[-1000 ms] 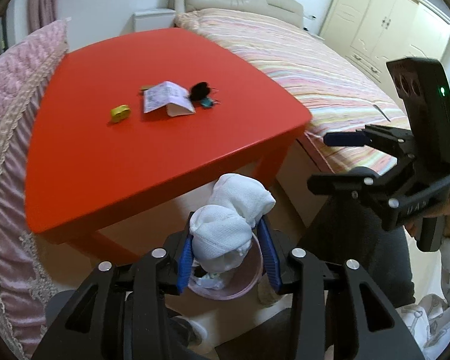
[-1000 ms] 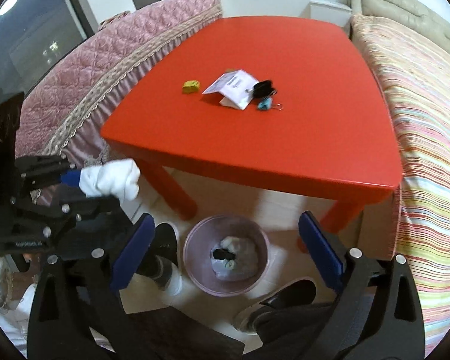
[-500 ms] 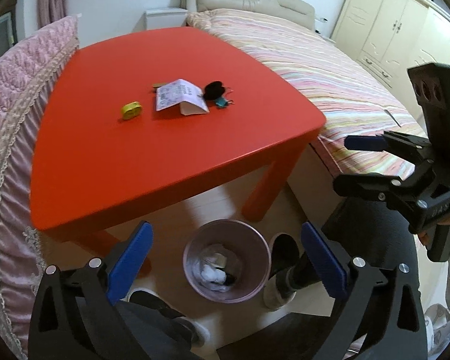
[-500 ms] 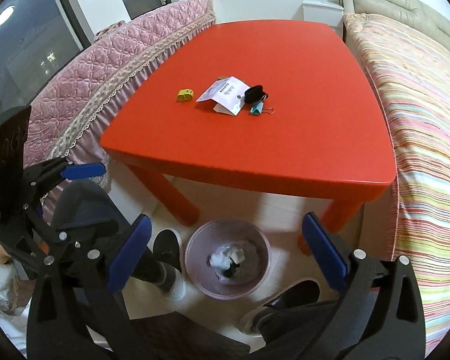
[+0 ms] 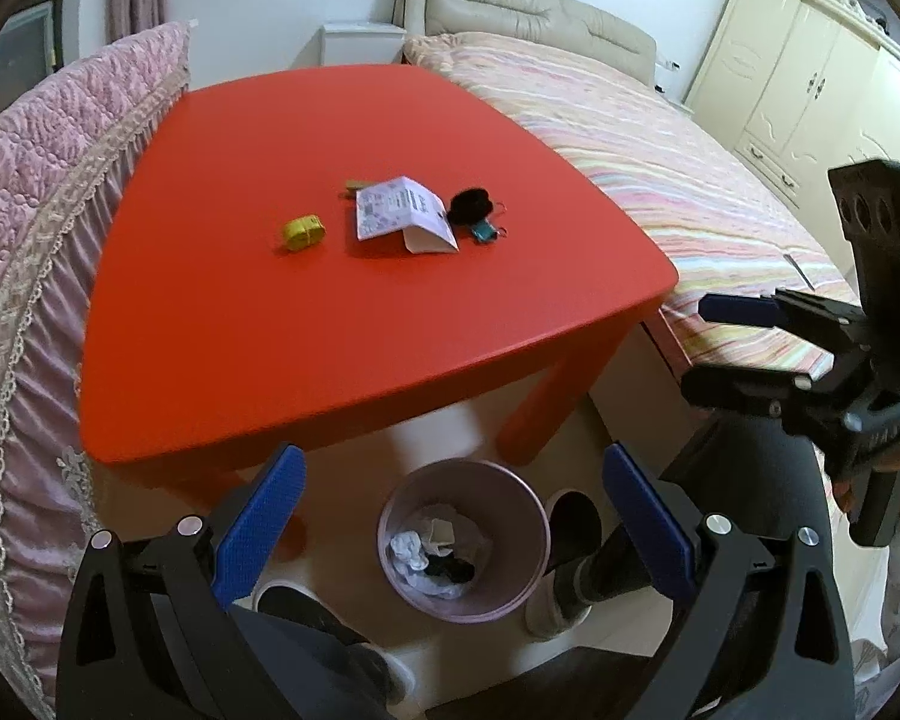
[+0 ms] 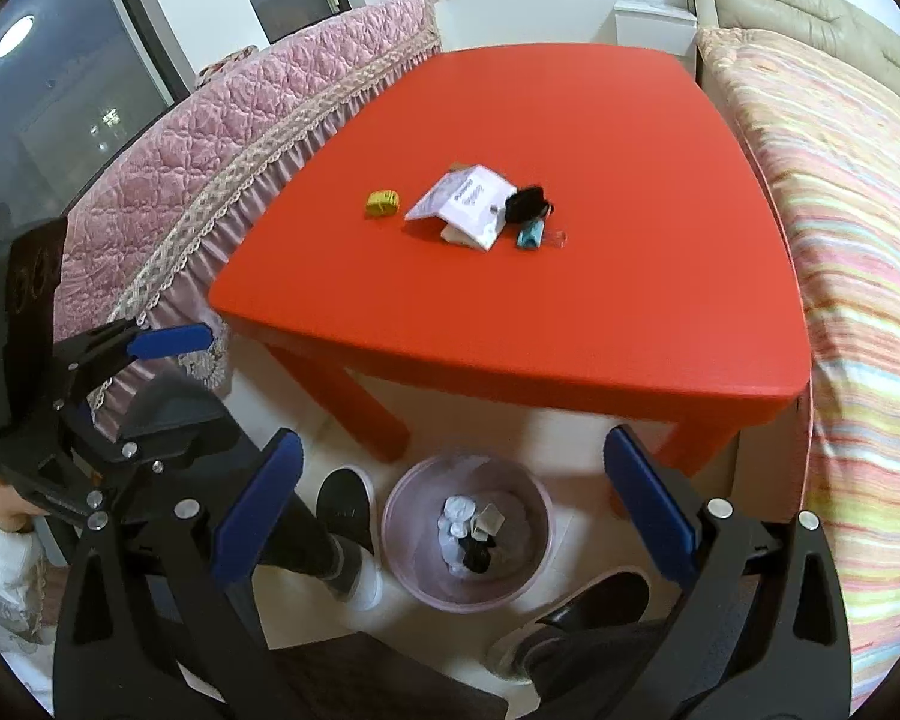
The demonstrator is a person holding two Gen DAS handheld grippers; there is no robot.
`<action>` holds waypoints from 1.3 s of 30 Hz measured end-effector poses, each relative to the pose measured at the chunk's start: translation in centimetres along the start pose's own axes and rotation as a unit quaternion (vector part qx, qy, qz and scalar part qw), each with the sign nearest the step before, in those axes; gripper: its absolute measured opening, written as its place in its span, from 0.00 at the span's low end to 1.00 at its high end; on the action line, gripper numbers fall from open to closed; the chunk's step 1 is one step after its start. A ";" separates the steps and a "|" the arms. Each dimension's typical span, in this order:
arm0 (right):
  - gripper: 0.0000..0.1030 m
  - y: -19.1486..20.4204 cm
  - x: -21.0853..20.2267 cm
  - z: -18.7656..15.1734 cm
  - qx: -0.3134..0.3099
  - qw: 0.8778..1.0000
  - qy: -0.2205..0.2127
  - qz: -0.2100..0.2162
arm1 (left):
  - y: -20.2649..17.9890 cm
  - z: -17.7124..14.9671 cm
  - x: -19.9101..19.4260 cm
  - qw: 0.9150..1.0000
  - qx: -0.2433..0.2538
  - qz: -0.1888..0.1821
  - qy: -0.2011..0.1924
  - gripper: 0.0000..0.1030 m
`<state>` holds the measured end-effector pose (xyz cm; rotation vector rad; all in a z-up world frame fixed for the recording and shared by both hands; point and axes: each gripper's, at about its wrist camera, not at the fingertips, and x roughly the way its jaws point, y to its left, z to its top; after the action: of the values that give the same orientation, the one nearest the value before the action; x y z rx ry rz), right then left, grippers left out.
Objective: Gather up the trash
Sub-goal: 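Grasp the black hair tie with the right tool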
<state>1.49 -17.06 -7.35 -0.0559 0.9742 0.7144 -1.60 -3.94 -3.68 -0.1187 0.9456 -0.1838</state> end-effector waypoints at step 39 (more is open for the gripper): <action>0.33 -8.6 13.7 14.5 0.129 0.982 0.131 0.052 | 3.1 0.3 -0.6 0.999 -0.043 0.007 -0.007 0.93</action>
<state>21.94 -11.36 -11.81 0.1325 1.3228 0.6822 -1.42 -0.81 -3.60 -0.1916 0.9412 -0.1301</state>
